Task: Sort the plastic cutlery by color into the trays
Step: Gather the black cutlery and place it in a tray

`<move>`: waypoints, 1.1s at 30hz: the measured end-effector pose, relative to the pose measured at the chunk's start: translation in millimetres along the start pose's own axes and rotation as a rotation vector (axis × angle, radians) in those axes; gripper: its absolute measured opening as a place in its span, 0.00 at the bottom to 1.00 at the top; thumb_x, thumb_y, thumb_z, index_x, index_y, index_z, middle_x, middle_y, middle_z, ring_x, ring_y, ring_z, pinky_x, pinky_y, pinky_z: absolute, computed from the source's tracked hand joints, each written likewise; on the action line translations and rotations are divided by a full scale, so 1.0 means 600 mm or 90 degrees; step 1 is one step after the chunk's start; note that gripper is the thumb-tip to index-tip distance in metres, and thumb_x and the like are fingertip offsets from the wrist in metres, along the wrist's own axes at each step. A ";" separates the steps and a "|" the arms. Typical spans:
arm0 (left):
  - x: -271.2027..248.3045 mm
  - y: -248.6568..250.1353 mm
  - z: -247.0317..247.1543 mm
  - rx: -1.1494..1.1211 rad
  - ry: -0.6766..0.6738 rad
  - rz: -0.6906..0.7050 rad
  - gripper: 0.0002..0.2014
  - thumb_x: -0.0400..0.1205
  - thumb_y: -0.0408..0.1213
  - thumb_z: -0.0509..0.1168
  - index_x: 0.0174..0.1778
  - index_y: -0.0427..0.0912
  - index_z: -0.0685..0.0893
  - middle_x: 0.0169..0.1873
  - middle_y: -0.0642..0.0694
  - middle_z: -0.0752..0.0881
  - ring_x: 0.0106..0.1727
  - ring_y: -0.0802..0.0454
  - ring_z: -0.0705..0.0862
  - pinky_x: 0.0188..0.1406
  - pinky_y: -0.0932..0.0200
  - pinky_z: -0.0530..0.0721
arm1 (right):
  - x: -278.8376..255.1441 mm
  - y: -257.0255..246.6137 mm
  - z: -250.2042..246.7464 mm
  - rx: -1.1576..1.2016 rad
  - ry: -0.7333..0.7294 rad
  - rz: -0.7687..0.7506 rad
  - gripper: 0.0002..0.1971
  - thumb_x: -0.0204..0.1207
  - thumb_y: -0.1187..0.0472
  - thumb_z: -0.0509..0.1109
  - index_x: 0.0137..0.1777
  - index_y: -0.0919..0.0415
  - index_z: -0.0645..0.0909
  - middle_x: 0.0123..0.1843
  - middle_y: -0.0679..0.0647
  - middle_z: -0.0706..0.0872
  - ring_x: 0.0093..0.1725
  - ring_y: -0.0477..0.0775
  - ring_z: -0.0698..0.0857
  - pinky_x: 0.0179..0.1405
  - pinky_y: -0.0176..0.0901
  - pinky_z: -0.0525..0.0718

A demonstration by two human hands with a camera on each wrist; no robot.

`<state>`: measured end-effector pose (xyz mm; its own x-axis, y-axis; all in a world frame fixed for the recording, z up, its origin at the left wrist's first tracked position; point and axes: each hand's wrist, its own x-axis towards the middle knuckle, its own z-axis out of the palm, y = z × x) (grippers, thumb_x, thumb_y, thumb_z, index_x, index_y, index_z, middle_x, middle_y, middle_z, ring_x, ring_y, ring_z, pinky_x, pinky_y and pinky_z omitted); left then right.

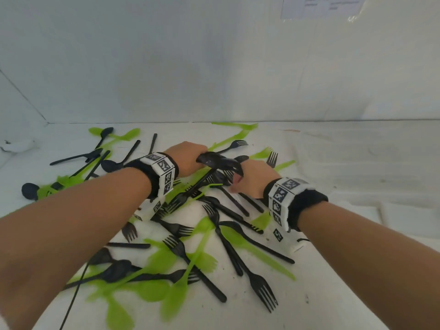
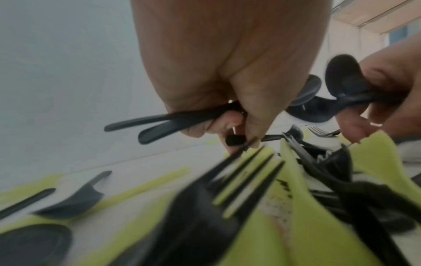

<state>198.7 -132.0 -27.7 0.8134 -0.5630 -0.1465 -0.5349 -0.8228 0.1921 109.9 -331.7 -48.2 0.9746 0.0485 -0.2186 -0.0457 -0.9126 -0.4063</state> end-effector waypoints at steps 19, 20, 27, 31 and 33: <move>-0.138 -0.089 -0.041 -0.458 0.014 -0.099 0.09 0.83 0.31 0.61 0.57 0.47 0.74 0.26 0.56 0.86 0.29 0.48 0.80 0.36 0.53 0.80 | 0.008 -0.112 0.002 0.168 0.173 0.121 0.15 0.83 0.48 0.62 0.56 0.60 0.76 0.46 0.57 0.87 0.43 0.58 0.86 0.46 0.53 0.86; -0.142 -0.095 -0.038 -0.490 0.025 -0.108 0.07 0.83 0.34 0.62 0.55 0.48 0.74 0.26 0.55 0.84 0.30 0.49 0.76 0.35 0.52 0.77 | 0.008 -0.120 0.002 0.176 0.171 0.122 0.14 0.83 0.49 0.61 0.56 0.60 0.76 0.47 0.58 0.87 0.44 0.60 0.88 0.48 0.55 0.87; -0.183 -0.113 -0.024 -0.418 0.053 -0.024 0.15 0.88 0.56 0.63 0.42 0.50 0.77 0.25 0.51 0.84 0.27 0.55 0.81 0.41 0.51 0.84 | -0.021 -0.152 0.020 0.192 0.154 0.122 0.09 0.84 0.58 0.61 0.60 0.60 0.73 0.46 0.56 0.82 0.44 0.59 0.82 0.33 0.45 0.73; -0.200 -0.111 -0.004 -0.473 0.051 -0.001 0.10 0.90 0.48 0.61 0.56 0.47 0.81 0.31 0.48 0.89 0.30 0.51 0.86 0.44 0.48 0.89 | -0.050 -0.152 0.040 0.164 0.107 0.124 0.08 0.81 0.58 0.63 0.56 0.60 0.76 0.46 0.55 0.82 0.43 0.57 0.81 0.33 0.43 0.71; -0.208 -0.111 0.004 -0.467 0.087 -0.006 0.08 0.90 0.48 0.62 0.56 0.50 0.81 0.28 0.54 0.83 0.28 0.55 0.79 0.37 0.52 0.84 | -0.061 -0.155 0.049 0.159 0.086 0.122 0.08 0.83 0.59 0.62 0.57 0.62 0.75 0.46 0.57 0.82 0.44 0.60 0.83 0.34 0.45 0.76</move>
<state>132.3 -7.5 -24.4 0.8637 -0.5025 -0.0378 -0.2776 -0.5371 0.7965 71.8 -236.8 -28.6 0.9627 -0.1833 -0.1988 -0.2662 -0.7715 -0.5778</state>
